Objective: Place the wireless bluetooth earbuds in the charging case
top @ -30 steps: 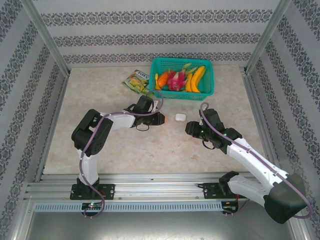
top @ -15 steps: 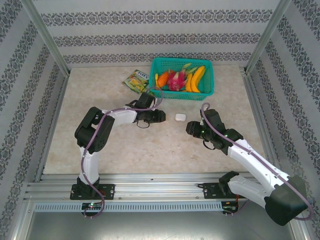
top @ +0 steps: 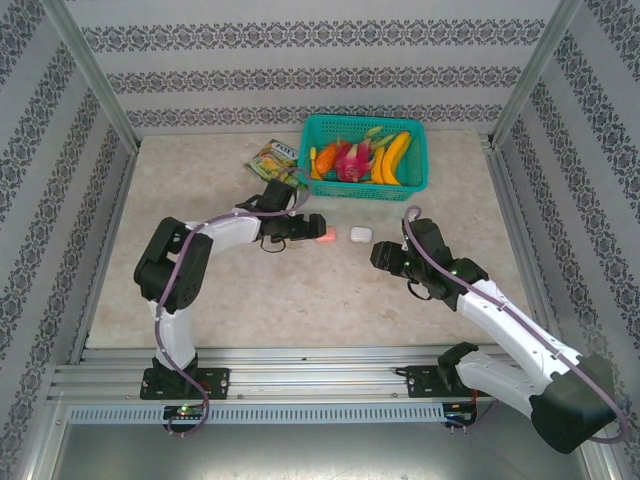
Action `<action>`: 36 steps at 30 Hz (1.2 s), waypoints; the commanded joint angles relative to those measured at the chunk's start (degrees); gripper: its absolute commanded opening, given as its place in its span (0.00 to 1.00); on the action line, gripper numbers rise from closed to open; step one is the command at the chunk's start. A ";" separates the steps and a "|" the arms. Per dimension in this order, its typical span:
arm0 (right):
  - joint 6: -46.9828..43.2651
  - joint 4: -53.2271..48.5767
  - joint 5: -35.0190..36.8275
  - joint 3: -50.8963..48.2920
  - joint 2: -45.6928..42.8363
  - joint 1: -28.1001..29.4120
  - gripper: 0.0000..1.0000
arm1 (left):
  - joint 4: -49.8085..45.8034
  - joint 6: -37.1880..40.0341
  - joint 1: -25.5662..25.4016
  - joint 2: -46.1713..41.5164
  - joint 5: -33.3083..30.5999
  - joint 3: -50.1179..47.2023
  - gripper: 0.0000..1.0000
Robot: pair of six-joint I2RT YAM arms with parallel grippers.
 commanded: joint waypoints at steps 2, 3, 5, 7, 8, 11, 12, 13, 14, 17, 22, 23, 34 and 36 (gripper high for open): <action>-1.52 -3.23 3.17 3.02 -2.21 -3.22 0.88 | -5.99 5.74 1.87 -10.69 -6.11 -1.43 1.00; -1.81 -3.64 3.40 3.33 -2.52 -4.32 0.92 | -6.90 6.82 1.97 -12.75 -7.78 -1.61 1.00; -2.86 -4.35 4.16 4.33 -2.85 -6.88 0.97 | -8.63 9.45 2.00 -17.48 -11.81 -2.15 1.00; -4.17 -5.31 6.76 5.62 -2.95 -8.64 0.98 | -9.07 11.74 2.07 -22.03 -15.49 -3.20 1.00; -4.86 -5.81 9.11 6.19 -2.92 -9.42 0.98 | -8.62 13.07 2.05 -24.64 -17.67 -4.25 1.00; -7.29 -4.95 17.55 6.39 -3.31 -11.27 0.98 | -2.82 17.71 2.00 -32.93 -23.11 -9.90 1.00; -8.24 -3.68 20.15 5.90 -3.64 -11.70 0.98 | 0.04 19.78 2.02 -35.60 -24.36 -12.38 1.00; -9.71 -1.66 23.33 4.78 -4.22 -11.96 0.98 | 3.71 22.37 2.05 -38.77 -25.82 -15.60 1.00; -11.47 1.61 26.47 3.04 -5.01 -12.02 0.98 | 7.99 25.08 2.02 -41.68 -27.19 -19.17 1.00; -16.93 11.69 34.08 -2.16 -7.09 -12.23 0.98 | 16.86 31.96 2.07 -48.45 -31.55 -27.70 1.00; -27.91 24.34 36.07 -7.49 -5.25 -14.65 0.98 | 18.61 39.71 2.86 -53.06 -36.06 -34.25 1.00; -29.09 27.28 35.45 -8.81 -4.36 -15.38 0.98 | 19.72 40.39 3.39 -53.62 -36.48 -35.87 1.00; -34.05 58.18 31.27 -17.51 14.22 -19.96 0.98 | 40.26 36.26 14.54 -47.31 -32.10 -47.58 1.00; -35.71 64.43 30.48 -18.37 18.46 -19.97 0.98 | 44.19 36.61 15.18 -44.50 -31.48 -49.56 1.00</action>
